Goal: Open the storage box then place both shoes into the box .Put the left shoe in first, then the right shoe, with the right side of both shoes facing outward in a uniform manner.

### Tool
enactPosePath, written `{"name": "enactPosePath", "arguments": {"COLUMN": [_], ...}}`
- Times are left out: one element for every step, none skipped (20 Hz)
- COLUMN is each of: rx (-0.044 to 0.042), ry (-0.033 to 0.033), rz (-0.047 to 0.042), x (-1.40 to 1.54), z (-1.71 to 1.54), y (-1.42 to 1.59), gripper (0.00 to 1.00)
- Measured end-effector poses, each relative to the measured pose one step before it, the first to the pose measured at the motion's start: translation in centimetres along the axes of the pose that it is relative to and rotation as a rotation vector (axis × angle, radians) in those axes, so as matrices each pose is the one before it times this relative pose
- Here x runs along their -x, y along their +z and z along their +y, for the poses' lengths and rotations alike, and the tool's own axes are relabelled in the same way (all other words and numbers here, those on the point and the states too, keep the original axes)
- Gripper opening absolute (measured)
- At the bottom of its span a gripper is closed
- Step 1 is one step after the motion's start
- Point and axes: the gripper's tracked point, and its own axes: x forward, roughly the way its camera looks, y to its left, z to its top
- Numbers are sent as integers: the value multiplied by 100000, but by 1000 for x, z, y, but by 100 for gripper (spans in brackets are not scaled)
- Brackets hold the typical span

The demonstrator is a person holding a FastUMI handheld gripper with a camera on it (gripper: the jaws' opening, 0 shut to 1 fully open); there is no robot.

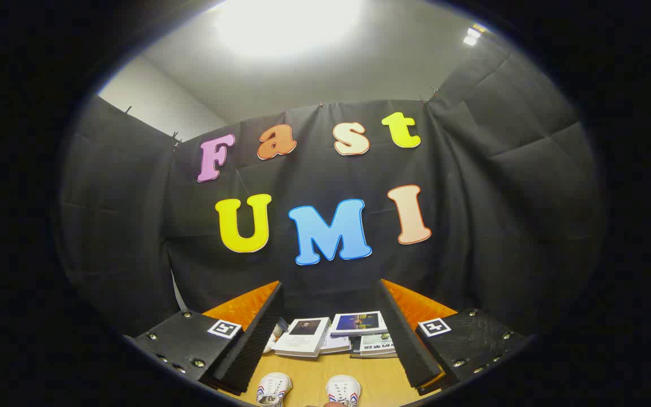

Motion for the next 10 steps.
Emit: {"name": "enactPosePath", "arguments": {"rx": [182,570,1247,1098,429,-410,-649,-201,67,-13], "ry": [-20,309,78,-164,124,163,445,89,-72,248], "rz": [51,-352,-3,61,-109,38,214,310,342,366], "x": [6,4,28,4,63,63,-64,-16,-107,-130], "z": [-2,158,64,-25,119,220,248,74,68,108], "y": [-15,19,-60,-239,29,-89,-117,-257,-106,-109], "gripper": [98,98,98,98,98,98,98,98,98,98]}}
